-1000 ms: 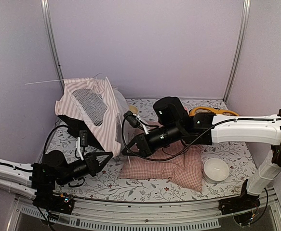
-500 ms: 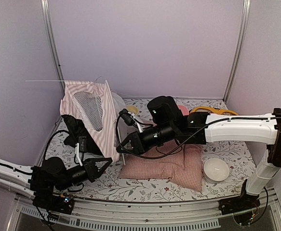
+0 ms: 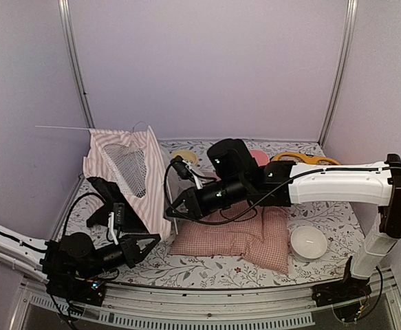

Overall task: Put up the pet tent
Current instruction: Insert the tent pole into the pole socket of the pet tent.

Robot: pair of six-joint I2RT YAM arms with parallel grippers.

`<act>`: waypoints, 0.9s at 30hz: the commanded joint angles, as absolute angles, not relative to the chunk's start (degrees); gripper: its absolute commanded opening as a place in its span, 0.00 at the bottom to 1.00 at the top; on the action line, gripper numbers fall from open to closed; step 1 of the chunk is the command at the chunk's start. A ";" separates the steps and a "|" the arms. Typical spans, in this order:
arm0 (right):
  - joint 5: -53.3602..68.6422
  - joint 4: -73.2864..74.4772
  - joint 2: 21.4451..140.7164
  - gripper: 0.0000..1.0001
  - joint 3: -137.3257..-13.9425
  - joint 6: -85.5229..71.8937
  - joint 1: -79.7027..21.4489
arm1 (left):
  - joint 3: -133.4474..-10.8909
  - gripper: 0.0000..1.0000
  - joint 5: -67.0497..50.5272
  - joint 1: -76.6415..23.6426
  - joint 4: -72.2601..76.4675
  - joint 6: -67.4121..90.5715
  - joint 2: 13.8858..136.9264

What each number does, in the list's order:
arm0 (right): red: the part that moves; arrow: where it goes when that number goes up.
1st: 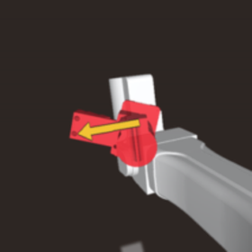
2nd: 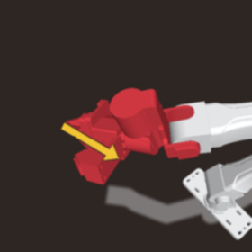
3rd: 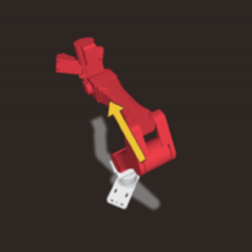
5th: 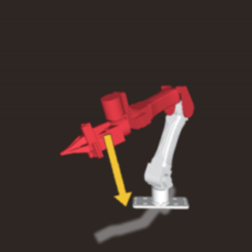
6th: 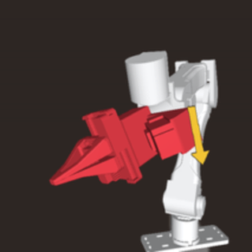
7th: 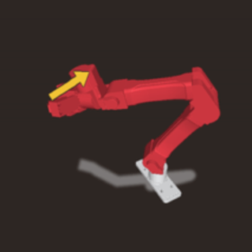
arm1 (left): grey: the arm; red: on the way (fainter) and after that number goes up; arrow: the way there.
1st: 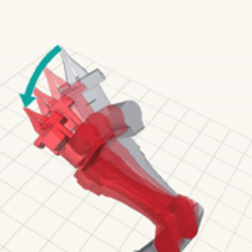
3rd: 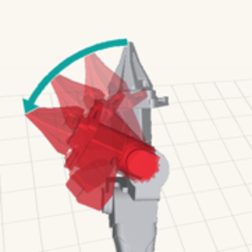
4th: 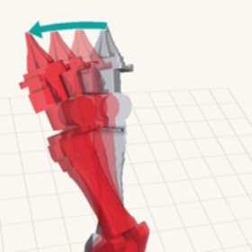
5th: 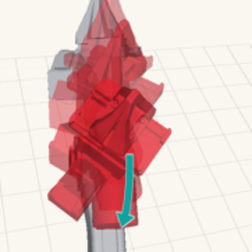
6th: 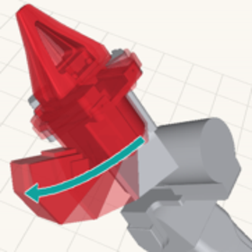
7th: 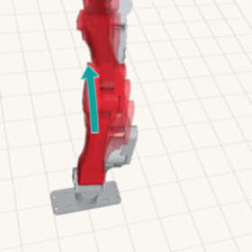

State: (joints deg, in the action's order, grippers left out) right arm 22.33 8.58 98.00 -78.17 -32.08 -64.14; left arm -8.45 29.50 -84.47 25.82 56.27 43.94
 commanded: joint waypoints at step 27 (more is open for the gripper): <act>3.31 -11.13 100.92 0.00 -84.82 -34.41 -60.21 | -5.01 0.00 14.68 -94.53 23.96 57.02 54.16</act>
